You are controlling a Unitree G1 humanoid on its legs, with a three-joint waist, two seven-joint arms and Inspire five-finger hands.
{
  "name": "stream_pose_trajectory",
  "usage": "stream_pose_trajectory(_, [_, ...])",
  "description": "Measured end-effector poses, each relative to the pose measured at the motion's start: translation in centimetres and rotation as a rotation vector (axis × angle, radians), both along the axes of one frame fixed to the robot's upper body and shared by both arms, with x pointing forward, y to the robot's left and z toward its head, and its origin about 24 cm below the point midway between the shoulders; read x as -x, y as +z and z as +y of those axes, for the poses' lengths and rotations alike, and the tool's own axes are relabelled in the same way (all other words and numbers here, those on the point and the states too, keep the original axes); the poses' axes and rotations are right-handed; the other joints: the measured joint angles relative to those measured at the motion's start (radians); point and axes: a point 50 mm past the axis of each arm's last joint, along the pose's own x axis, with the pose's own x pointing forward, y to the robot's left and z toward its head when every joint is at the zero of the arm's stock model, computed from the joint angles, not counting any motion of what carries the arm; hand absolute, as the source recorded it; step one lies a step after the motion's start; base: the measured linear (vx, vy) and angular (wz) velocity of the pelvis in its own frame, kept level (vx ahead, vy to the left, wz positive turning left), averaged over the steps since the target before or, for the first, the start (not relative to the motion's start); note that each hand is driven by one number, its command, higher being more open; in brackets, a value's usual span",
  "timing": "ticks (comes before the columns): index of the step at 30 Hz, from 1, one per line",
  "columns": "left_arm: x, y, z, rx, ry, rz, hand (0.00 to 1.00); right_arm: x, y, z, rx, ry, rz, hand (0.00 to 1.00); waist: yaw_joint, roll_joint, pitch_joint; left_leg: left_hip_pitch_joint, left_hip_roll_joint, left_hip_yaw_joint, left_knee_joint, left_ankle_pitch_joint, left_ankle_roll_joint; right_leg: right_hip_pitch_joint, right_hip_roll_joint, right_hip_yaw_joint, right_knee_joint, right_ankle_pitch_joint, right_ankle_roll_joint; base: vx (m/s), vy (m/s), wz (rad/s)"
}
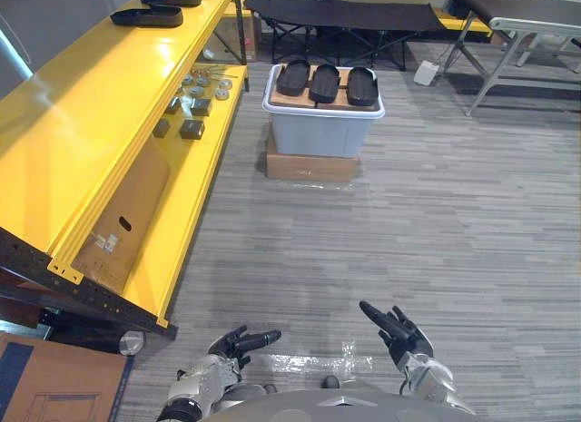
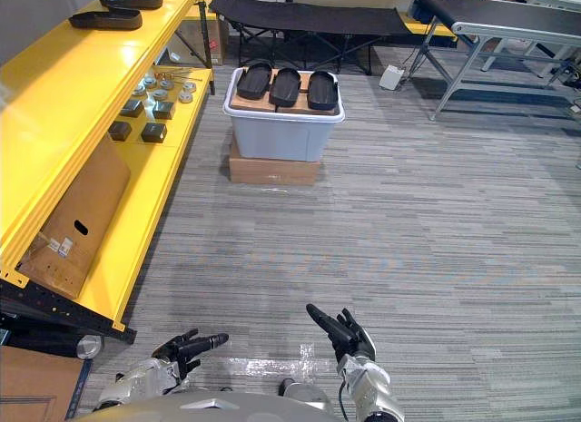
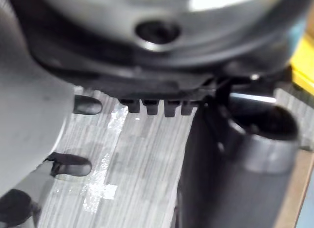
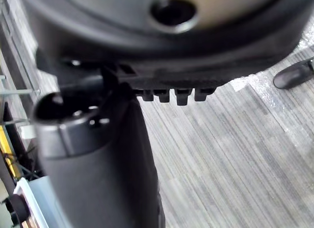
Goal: Walk over and take three plastic housings, then place them on the shelf
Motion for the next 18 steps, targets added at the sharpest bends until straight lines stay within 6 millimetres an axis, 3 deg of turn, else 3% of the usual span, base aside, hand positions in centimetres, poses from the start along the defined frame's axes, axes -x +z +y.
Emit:
stream_pose_trajectory(6, [0.9,0.3,0.0,-0.008,0.022,-0.038,1.00,1.0,-0.3,0.8,-0.031,-0.028,0.006,1.00,-0.003,0.000,0.003,-0.009,0.000,0.014,0.010,-0.006,0.002,-0.022,-0.002,0.013,0.027,-0.003,-0.003,-0.03,0.000,-0.06])
stream_pose_trajectory(7, [0.7,0.6,-0.1,-0.012,0.019,-0.061,1.00,0.7,-0.1,0.9,-0.028,-0.038,0.000,1.00,0.000,0.001,0.011,-0.038,0.001,0.020,0.044,-0.026,0.008,-0.057,-0.005,0.021,0.073,-0.022,-0.005,-0.10,0.013,-0.17])
stream_pose_trajectory(10, [-0.5,1.7,0.1,-0.021,0.015,-0.139,1.00,0.2,0.3,1.0,-0.051,-0.131,-0.036,1.00,0.004,-0.018,0.053,-0.129,-0.001,0.044,0.200,-0.112,0.067,-0.191,-0.035,0.036,0.318,-0.111,0.007,-0.13,0.022,-0.08])
stream_pose_trajectory(13, [-0.8,1.9,0.6,-0.037,0.005,-0.155,1.00,0.4,0.4,1.2,-0.050,-0.147,-0.059,1.00,-0.004,-0.023,0.105,-0.147,0.012,0.031,0.273,-0.147,0.086,-0.316,-0.041,0.057,0.571,-0.100,0.005,-0.09,0.046,0.11])
stream_pose_trajectory(15, [-0.8,2.0,0.9,-0.048,0.000,-0.156,1.00,1.5,0.0,1.5,-0.050,-0.133,-0.032,1.00,-0.009,-0.021,0.113,-0.155,0.025,0.012,0.294,-0.162,0.085,-0.330,-0.032,0.048,0.568,-0.127,-0.025,0.07,0.015,0.20])
stream_pose_trajectory(18, [-1.4,2.5,0.8,-0.052,-0.011,-0.189,1.00,1.9,-0.2,2.1,-0.056,-0.110,-0.020,1.00,-0.008,-0.009,0.120,-0.163,0.066,-0.001,0.298,-0.165,0.058,-0.328,0.003,0.007,0.361,-0.119,-0.014,0.16,-0.028,0.00])
